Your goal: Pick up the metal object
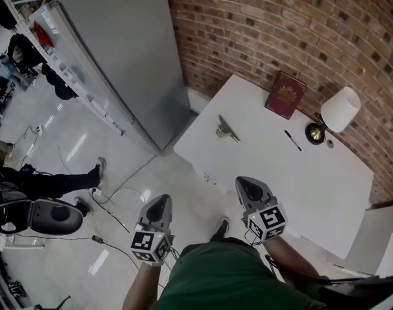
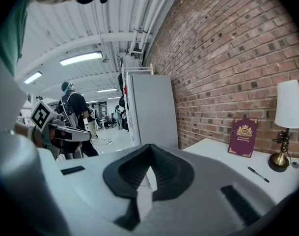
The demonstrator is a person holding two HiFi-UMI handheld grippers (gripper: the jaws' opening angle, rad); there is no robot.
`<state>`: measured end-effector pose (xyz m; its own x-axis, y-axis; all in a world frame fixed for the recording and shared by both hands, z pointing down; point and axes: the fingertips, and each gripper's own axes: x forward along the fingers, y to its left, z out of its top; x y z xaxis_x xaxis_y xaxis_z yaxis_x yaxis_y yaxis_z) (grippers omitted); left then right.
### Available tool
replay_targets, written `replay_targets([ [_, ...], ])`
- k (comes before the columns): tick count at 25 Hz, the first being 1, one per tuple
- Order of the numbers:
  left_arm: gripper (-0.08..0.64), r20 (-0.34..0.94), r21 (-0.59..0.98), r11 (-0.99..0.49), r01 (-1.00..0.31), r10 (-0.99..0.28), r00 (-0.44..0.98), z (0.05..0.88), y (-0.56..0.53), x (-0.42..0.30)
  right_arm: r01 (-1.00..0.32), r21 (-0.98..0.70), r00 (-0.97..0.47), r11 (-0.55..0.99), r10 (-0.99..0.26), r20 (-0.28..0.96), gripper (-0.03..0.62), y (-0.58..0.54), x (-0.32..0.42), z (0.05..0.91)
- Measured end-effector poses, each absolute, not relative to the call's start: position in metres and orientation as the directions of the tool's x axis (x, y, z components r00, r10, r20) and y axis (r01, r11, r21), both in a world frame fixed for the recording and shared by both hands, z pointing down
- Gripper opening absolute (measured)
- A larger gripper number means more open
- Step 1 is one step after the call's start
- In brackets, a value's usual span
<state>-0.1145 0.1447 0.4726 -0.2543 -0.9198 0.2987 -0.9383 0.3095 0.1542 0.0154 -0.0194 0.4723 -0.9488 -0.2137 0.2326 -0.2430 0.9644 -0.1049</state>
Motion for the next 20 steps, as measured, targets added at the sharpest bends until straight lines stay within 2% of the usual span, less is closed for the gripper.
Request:
replay_targets([
  [10, 0.015, 0.327, 0.238, 0.238, -0.942, -0.932, -0.153, 0.486, 0.079, -0.114, -0.316, -0.134, -0.924, 0.939, -0.273, 0.267, 0.003, -0.073, 0.03, 0.486],
  [20, 0.015, 0.348, 0.361, 0.106, -0.926, -0.937, 0.029, 0.513, -0.011, -0.165, -0.509, -0.103, -0.836, 0.855, -0.462, 0.295, 0.003, -0.134, 0.027, 0.48],
])
